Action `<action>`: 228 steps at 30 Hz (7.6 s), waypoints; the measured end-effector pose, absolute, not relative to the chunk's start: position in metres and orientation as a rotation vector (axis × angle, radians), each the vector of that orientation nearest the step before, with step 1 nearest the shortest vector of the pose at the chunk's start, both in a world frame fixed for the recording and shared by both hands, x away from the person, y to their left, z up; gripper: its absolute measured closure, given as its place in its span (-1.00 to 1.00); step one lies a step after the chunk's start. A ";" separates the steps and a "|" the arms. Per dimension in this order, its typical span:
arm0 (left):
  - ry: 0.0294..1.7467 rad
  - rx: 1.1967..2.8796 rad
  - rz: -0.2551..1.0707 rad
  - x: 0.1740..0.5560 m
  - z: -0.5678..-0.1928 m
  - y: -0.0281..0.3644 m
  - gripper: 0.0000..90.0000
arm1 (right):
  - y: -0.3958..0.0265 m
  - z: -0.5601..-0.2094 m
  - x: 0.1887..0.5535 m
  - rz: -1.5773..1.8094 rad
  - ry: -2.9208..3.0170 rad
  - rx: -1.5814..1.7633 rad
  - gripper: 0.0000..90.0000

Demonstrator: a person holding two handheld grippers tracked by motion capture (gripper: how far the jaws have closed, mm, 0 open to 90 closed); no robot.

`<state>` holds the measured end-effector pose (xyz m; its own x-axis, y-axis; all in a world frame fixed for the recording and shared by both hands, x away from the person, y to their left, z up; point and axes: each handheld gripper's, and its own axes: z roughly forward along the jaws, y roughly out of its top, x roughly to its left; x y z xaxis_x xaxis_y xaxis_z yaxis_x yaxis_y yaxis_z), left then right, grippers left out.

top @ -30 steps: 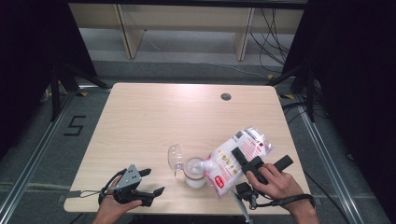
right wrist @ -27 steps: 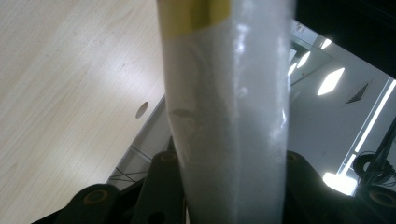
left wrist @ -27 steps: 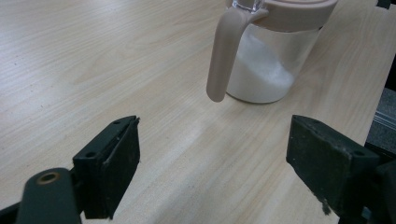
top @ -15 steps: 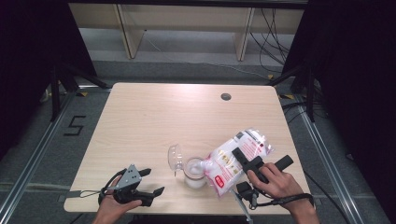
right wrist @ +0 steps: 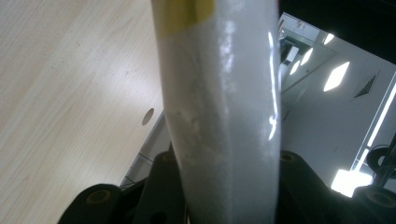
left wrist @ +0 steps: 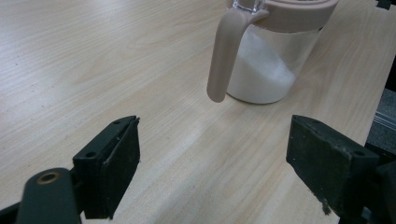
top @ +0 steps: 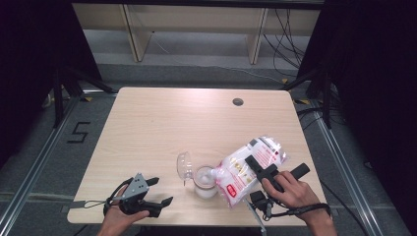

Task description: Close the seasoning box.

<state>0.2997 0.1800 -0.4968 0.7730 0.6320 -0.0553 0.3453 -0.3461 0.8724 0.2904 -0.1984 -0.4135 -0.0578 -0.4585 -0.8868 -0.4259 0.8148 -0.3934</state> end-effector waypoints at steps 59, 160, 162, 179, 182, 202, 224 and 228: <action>0.737 1.969 0.366 0.300 -0.496 0.181 -0.62 | -0.204 -0.410 0.294 0.105 1.739 -0.618 0.70; 0.736 1.968 0.372 0.299 -0.495 0.180 -0.62 | -0.236 -0.451 0.332 0.736 2.037 -0.070 0.74; 0.734 1.968 0.374 0.299 -0.495 0.181 -0.62 | -0.235 -0.452 0.333 0.764 2.047 -0.063 0.75; 0.731 1.964 0.374 0.299 -0.495 0.180 -0.62 | -0.238 -0.458 0.341 0.905 2.103 0.061 0.76; 0.744 1.959 0.368 0.298 -0.495 0.179 -0.62 | -0.241 -0.458 0.346 0.924 2.104 0.082 0.76; 0.735 1.969 0.376 0.299 -0.495 0.181 -0.62 | -0.250 -0.466 0.358 1.086 2.119 0.311 0.77; 0.731 1.966 0.374 0.299 -0.495 0.181 -0.62 | -0.266 -0.469 0.362 1.185 2.071 0.618 0.75; 0.729 1.971 0.381 0.299 -0.495 0.181 -0.62 | -0.269 -0.468 0.361 1.189 2.065 0.639 0.75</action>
<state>0.2995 0.1813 -0.4949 0.7725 0.6340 -0.0357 0.3327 -0.3563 0.8731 0.3615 -0.2689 -0.4684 -0.6613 0.6874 -0.3005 0.0851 0.4667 0.8803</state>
